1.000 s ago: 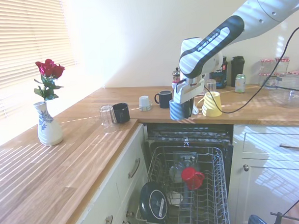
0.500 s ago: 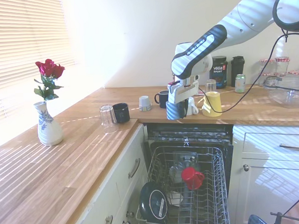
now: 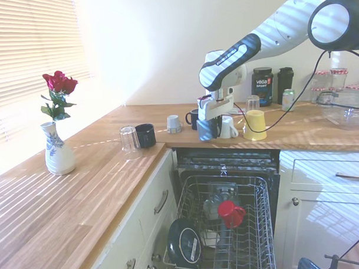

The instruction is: Unload the mug from the dish rack

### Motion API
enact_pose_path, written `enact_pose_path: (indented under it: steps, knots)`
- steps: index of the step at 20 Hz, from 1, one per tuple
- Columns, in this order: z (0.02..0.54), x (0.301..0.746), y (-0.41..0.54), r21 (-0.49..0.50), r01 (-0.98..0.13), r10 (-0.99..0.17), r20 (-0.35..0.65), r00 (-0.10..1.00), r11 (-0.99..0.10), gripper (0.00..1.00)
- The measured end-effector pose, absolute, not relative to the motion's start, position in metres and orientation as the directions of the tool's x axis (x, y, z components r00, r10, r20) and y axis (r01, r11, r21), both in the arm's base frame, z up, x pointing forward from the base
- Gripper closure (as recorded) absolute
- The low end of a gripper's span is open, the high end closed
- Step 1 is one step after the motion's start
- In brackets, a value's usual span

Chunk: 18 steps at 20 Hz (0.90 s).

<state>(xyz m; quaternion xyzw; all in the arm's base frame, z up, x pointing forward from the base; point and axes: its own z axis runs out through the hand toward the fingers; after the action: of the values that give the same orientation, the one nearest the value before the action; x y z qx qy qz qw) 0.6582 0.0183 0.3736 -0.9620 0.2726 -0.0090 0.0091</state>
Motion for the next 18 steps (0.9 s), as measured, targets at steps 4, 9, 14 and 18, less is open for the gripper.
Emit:
enact_pose_path:
  steps: [4,9,14,18]
  knots:
    - [0.366,0.672,0.019,-0.008,-0.523,-0.523,0.000,0.853,-0.853,1.00]
    - [0.361,0.686,0.014,0.004,-0.527,-0.527,-0.004,0.850,-0.850,1.00]
    - [0.362,0.700,0.010,0.017,-0.562,-0.562,-0.004,0.827,-0.827,0.00]
    - [0.357,0.714,0.009,0.025,-0.584,-0.584,0.004,0.812,-0.811,0.00]
